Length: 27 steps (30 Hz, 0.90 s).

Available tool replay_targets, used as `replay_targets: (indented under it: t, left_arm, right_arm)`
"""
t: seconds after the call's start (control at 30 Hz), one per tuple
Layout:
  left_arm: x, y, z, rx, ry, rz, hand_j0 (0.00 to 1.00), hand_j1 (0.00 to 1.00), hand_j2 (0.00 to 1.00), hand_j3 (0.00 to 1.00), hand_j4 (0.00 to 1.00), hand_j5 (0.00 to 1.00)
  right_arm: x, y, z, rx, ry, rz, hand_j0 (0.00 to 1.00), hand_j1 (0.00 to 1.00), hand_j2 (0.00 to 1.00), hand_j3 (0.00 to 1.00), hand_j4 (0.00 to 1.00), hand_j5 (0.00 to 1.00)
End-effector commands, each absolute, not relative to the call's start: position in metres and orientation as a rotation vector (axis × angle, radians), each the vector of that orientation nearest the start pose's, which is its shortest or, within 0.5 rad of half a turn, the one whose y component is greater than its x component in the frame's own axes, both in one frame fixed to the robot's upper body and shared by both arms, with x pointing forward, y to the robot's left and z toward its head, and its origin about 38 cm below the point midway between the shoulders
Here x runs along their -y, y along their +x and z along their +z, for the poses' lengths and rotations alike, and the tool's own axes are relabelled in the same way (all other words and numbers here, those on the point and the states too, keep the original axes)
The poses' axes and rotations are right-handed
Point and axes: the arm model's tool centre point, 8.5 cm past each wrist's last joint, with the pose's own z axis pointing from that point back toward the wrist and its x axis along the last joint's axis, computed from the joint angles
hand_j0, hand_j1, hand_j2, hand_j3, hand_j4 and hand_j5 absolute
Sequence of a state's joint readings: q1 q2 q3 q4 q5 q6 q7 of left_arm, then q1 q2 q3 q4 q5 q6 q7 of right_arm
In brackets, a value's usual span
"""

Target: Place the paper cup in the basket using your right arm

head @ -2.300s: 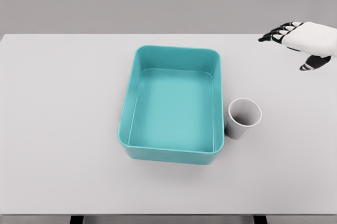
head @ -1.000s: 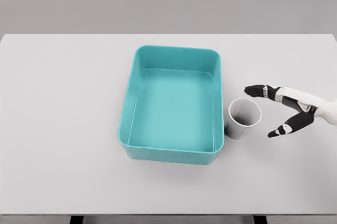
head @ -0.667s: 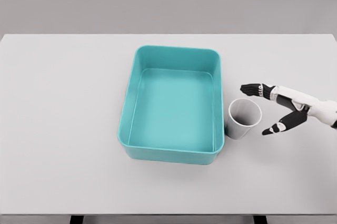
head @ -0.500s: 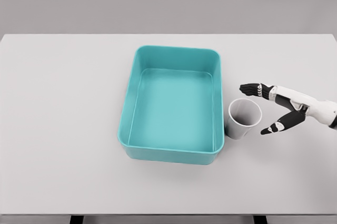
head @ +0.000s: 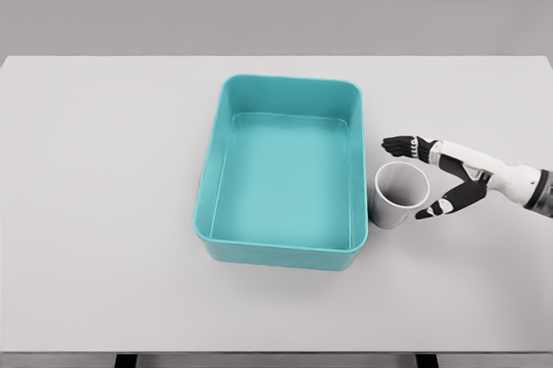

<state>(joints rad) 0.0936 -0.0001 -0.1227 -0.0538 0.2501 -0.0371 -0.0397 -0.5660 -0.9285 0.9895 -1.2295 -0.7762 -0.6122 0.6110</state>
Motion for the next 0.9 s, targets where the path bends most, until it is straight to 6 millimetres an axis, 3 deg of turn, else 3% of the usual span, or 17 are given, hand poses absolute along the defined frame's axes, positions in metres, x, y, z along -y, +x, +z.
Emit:
replay_targets:
  t: [0.0, 0.87]
  left_arm:
    - [-0.266, -0.038, -0.262, 0.004, 0.046, 0.128, 1.00, 1.00, 1.00, 1.00, 1.00, 1.00]
    - [-0.266, -0.038, -0.262, 0.004, 0.046, 0.128, 1.00, 1.00, 1.00, 1.00, 1.00, 1.00]
  right_arm:
    - [0.356, 0.394, 0.122, 1.466, 0.461, 1.119, 1.00, 1.00, 1.00, 1.00, 1.00, 1.00]
    - [0.349, 0.389, 0.112, 1.440, 0.488, 1.131, 1.00, 1.00, 1.00, 1.00, 1.00, 1.00]
